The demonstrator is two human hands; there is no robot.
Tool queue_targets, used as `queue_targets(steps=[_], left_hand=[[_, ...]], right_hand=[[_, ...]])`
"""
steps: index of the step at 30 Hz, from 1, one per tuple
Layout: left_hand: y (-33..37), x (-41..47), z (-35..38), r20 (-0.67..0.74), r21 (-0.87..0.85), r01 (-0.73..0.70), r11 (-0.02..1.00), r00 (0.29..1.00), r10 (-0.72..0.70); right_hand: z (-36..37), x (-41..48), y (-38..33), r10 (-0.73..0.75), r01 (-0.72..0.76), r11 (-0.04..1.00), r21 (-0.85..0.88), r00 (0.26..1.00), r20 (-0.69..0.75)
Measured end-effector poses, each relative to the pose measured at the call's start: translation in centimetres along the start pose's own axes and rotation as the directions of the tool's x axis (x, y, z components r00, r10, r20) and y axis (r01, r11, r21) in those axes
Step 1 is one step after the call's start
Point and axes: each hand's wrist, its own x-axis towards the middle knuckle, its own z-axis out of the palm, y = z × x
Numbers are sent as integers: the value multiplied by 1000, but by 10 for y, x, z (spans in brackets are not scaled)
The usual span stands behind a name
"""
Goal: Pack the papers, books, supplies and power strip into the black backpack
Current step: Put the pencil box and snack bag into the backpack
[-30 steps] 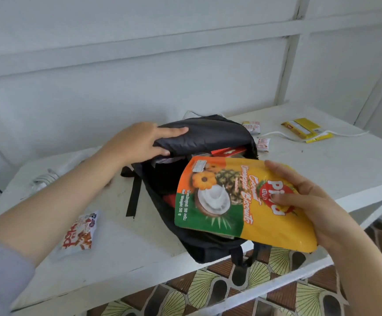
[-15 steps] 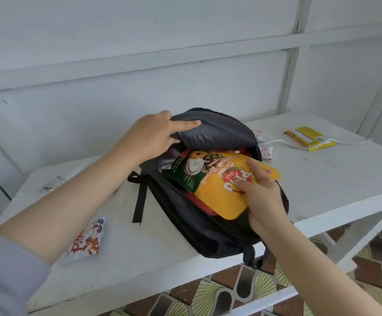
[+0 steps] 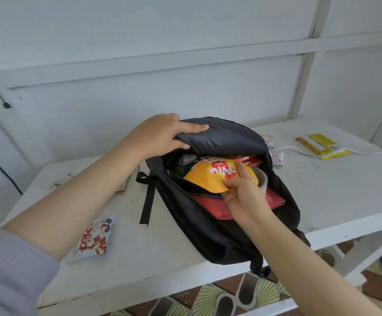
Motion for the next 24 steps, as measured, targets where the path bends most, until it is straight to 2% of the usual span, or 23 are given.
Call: queue_targets(steps=[3, 6, 10, 12, 14, 16, 20, 22, 24], left_hand=[[0, 1, 0, -27, -4, 8, 1000, 1000, -8], [2, 2, -2, -49, 3, -5, 1000, 999, 5], [4, 2, -2, -55, -1, -6, 1000, 998, 6], [4, 0, -1, -52, -1, 1, 1000, 999, -1], [3, -2, 0, -32, -6, 7, 1000, 999, -7], [2, -3, -2, 11, -36, 18, 999, 1000, -18], [4, -1, -7, 52, -131, 37, 991, 998, -31], [7, 1, -8, 50, -140, 36, 989, 998, -30], [7, 1, -8, 42, -136, 33, 990, 999, -27]], right_hand=[[1, -5, -1, 29, -26, 979, 202, 1000, -10], [11, -2, 5, 68, -63, 971, 229, 998, -12], [27, 18, 22, 107, -107, 994, 2, 994, 3], [30, 32, 29, 94, -96, 962, -256, 995, -20], [28, 42, 33, 42, -41, 791, -610, 999, -13], [26, 46, 35, 3, 23, 576, -817, 1000, 31], [31, 48, 33, -111, 144, 294, -945, 987, 116], [37, 52, 34, -158, 186, 206, -961, 975, 155], [42, 59, 36, -163, 194, 169, -966, 973, 166]])
